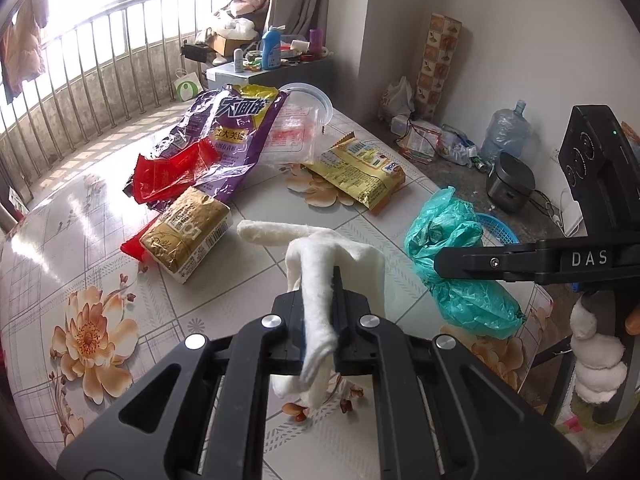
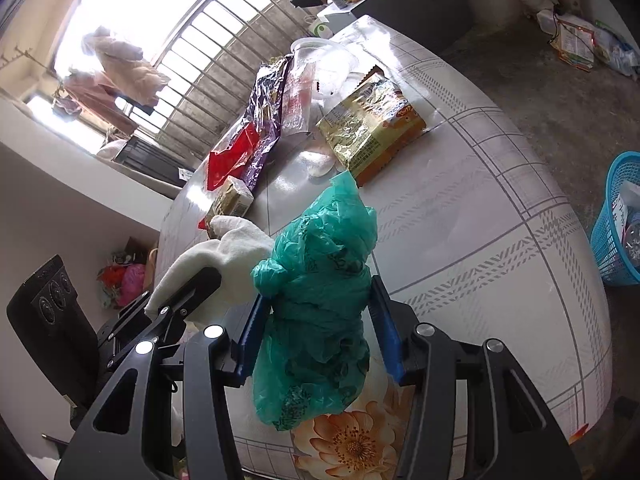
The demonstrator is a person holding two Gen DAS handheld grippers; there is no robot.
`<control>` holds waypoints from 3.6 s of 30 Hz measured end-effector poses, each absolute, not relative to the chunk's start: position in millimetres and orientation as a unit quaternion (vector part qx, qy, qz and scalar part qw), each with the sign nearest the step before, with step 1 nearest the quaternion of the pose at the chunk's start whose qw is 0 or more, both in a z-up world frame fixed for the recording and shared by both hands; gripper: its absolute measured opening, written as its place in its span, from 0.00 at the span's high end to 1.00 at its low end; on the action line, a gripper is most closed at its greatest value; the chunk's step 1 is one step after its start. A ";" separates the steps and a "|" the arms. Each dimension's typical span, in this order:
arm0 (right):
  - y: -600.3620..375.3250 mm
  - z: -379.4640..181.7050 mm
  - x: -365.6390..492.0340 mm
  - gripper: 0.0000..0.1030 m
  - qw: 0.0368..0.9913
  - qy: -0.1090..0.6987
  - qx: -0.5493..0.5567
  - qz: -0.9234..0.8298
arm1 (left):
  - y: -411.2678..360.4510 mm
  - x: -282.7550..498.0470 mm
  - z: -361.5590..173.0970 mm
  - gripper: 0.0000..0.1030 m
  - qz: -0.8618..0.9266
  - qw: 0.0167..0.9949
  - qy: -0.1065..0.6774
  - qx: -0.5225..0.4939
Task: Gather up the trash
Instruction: 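Carry the glove and green bag over the blue wastebasket with both tools, then open both tools to drop the glove and green bag into the wastebasket, then move both tools back toward the table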
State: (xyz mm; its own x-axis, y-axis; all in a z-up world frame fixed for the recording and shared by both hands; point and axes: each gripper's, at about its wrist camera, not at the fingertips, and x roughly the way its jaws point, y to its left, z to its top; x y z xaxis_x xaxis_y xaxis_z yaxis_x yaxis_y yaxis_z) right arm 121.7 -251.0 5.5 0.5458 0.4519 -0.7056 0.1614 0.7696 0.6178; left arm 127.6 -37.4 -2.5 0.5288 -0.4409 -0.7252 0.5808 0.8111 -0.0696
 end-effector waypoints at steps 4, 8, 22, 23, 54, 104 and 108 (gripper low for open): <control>-254.8 6.1 117.1 0.53 0.817 0.463 0.331 0.088 | -42.1 125.9 0.7 0.93 -0.295 0.871 0.382 0.095; -261.8 7.4 111.4 0.53 0.819 0.457 0.336 0.086 | -47.1 122.8 4.4 0.94 -0.296 0.872 0.377 0.099; -292.7 16.3 79.3 0.53 0.826 0.425 0.365 0.068 | -79.0 111.1 25.1 0.94 -0.322 0.872 0.353 0.111; -294.9 17.0 76.7 0.53 0.826 0.423 0.367 0.066 | -81.2 110.7 27.1 0.94 -0.326 0.871 0.351 0.109; -509.5 -21.7 -77.7 0.53 0.784 0.265 0.513 -0.227 | -347.8 116.4 28.2 0.93 -0.528 0.739 0.392 0.148; -436.5 22.0 12.3 0.27 0.878 0.304 0.300 -0.217 | -219.8 123.6 114.2 0.13 -0.426 0.853 0.287 0.090; -404.5 35.3 26.9 0.19 0.893 0.305 0.270 -0.191 | -175.8 129.9 116.9 0.13 -0.381 0.876 0.284 0.076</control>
State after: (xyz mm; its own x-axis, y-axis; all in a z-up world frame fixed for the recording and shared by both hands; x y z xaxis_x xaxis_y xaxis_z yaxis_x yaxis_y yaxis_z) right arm 26.9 -404.5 35.3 0.7410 -0.1756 -0.6482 0.5051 0.7818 0.3657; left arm 129.9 -175.8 116.9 0.5477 -0.6247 -0.5566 0.7115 0.6978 -0.0830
